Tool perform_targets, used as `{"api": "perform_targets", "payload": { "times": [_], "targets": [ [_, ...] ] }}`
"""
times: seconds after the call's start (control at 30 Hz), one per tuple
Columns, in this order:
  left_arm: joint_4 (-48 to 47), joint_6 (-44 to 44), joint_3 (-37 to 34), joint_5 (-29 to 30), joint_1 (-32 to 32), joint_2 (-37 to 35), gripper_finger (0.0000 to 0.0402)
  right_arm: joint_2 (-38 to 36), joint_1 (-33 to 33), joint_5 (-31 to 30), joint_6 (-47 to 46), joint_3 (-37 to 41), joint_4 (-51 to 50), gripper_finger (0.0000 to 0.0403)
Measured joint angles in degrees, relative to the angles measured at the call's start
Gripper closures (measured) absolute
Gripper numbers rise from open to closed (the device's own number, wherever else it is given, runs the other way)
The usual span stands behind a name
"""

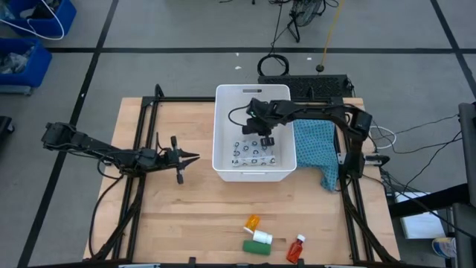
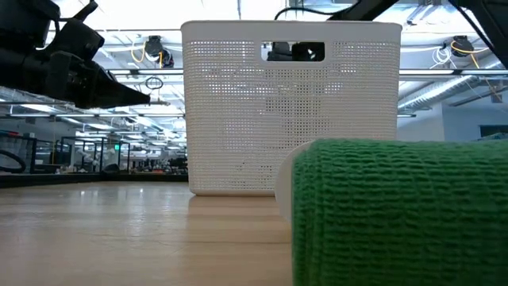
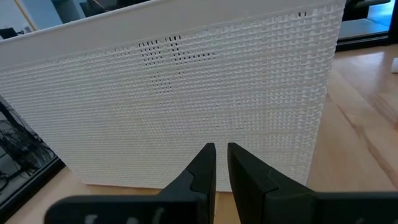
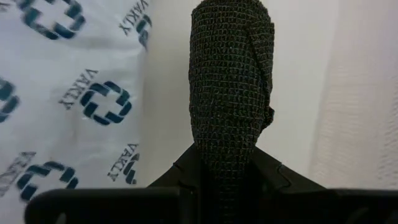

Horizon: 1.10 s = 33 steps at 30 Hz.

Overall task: Pick & place medical supplies in basket/bin
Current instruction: Put the black bandage into the white bin

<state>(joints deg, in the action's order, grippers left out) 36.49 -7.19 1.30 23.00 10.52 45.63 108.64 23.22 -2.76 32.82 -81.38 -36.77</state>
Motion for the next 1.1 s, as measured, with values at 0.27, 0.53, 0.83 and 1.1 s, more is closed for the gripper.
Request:
{"api": "perform_targets", "payload": {
  "times": [0.27,0.53,0.83,1.1],
  "targets": [
    [0.0,0.2,0.0,-0.1,0.0,0.0,0.0355,1.1,0.1,0.0,-0.7,0.0,-1.4,0.0344],
    [0.0,0.3,0.0,-0.2,0.0,0.0,0.0355,1.1,1.0,-0.1,-2.8,0.0,-2.4,0.0344],
    [0.0,0.4,0.0,-0.2,0.0,0.0,0.0355,1.1,1.2,-0.2,-7.7,0.0,-2.1,0.0308],
    [0.1,0.4,0.0,-0.2,0.0,0.0,0.0355,-0.5,1.2,-3.4,-10.1,0.0,-1.5,0.0237]
  ]
}}
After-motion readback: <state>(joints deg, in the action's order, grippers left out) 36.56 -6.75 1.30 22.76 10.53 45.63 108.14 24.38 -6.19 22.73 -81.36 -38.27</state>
